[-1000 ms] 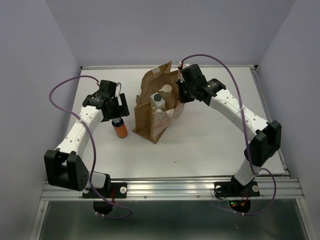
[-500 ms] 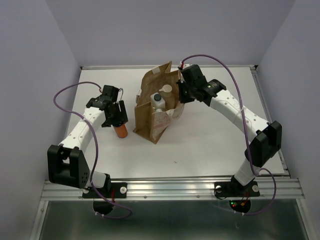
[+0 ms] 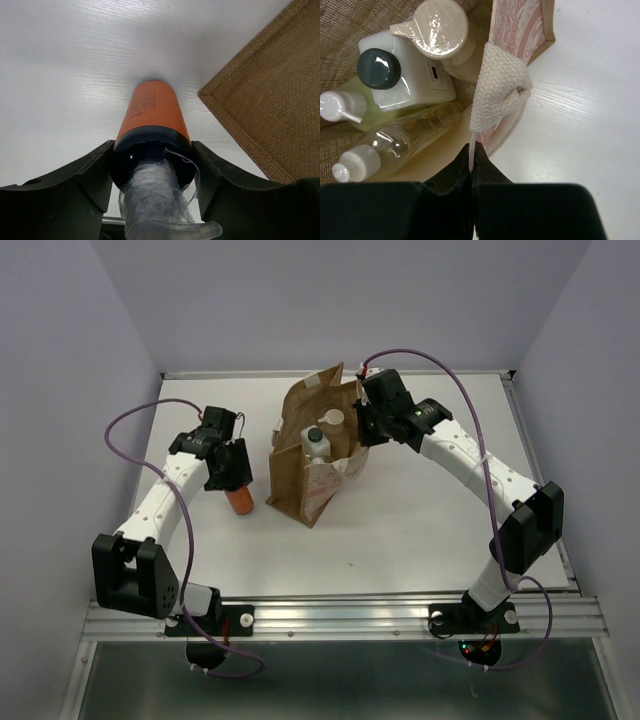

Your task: Place the personal care products into the canvas bag

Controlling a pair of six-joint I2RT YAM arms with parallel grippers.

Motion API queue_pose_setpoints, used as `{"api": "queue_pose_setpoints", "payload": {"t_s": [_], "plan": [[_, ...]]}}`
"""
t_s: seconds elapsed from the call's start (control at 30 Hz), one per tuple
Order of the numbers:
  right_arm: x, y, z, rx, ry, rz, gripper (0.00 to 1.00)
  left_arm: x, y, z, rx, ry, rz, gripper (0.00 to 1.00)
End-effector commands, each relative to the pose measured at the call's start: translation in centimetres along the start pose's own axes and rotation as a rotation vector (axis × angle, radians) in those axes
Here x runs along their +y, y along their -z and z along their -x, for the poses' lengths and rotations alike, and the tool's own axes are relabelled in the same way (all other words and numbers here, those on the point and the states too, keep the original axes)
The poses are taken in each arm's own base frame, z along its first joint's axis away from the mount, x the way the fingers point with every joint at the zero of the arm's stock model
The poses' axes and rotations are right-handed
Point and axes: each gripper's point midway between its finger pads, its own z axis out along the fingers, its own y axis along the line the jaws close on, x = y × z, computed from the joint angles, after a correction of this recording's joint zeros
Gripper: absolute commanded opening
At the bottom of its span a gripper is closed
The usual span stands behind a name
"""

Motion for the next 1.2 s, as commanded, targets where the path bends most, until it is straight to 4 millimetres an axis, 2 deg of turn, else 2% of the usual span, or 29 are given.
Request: {"api": "queue_pose_setpoints", "payload": {"t_s": [0.0,0.07,0.13,0.2,0.23,0.3,0.37,0.4,0.43,0.47,0.5,0.53,0.6,0.63,0.67,0.7,0.77,0.8,0.9,0.97,1.17], "plan": [[0.6,3.0,3.2,-0.125,-0.002,0.054,0.01,-0.8,9.6,8.0,-0.359,0.058,-0.073,0.00],[0.7,2.9,3.2,-0.121,-0.003,0.060,0.01,-1.4,12.8,10.0,-0.458,0.074,-0.126,0.00],[0.8,2.8,3.1,-0.119,-0.004,0.064,0.01,-2.5,17.8,12.4,-0.591,0.084,-0.219,0.00],[0.8,2.7,3.0,-0.114,-0.002,0.064,0.01,-3.2,20.6,13.9,-0.659,0.073,-0.267,0.00],[0.8,2.6,3.0,-0.112,-0.001,0.064,0.01,-3.9,23.3,15.0,-0.717,0.063,-0.320,0.00],[0.8,2.4,2.9,-0.108,-0.001,0.062,0.01,-5.5,26.4,16.5,-0.773,0.025,-0.392,0.00],[0.9,2.4,3.0,-0.108,-0.001,0.064,0.01,-7.2,28.1,17.2,-0.789,-0.018,-0.458,0.00],[0.9,2.3,3.0,-0.107,-0.001,0.062,0.01,-8.8,28.2,17.4,-0.777,-0.045,-0.491,0.00],[0.9,2.2,3.0,-0.108,-0.001,0.062,0.01,-9.8,30.0,17.9,-0.813,-0.072,-0.523,0.00],[0.9,2.2,3.0,-0.107,-0.001,0.061,0.01,-10.8,30.4,17.9,-0.818,-0.089,-0.543,0.00],[0.9,2.1,3.1,-0.108,-0.001,0.061,0.01,-13.1,31.0,17.7,-0.818,-0.138,-0.583,0.00],[0.9,2.1,3.1,-0.107,-0.001,0.062,0.01,-14.2,31.2,17.7,-0.813,-0.154,-0.601,0.00],[0.9,2.0,3.0,-0.103,0.000,0.059,0.01,-16.7,29.6,17.4,-0.764,-0.210,-0.607,0.00],[0.8,2.0,2.9,-0.103,-0.001,0.058,0.01,-17.9,30.1,17.2,-0.762,-0.234,-0.629,0.00],[0.8,2.0,2.9,-0.104,-0.004,0.054,0.01,-18.5,29.5,17.1,-0.742,-0.250,-0.622,0.00],[0.7,2.0,2.9,-0.104,-0.004,0.050,0.01,-19.6,27.3,17.0,-0.690,-0.278,-0.598,0.00],[0.7,2.0,2.9,-0.104,-0.002,0.049,0.01,-20.3,26.0,17.3,-0.679,-0.279,-0.561,0.00],[0.6,2.1,2.9,-0.106,-0.004,0.048,0.01,-21.3,24.7,17.0,-0.650,-0.294,-0.555,0.00],[0.6,2.0,3.0,-0.108,-0.006,0.047,0.01,-22.6,23.4,16.8,-0.625,-0.316,-0.543,0.00],[0.7,1.9,3.0,-0.106,-0.001,0.048,0.01,-23.8,21.1,16.9,-0.590,-0.341,-0.513,0.00],[0.5,1.8,2.9,-0.107,0.005,0.039,0.01,-25.4,17.2,17.3,-0.562,-0.350,-0.422,0.00]]}}
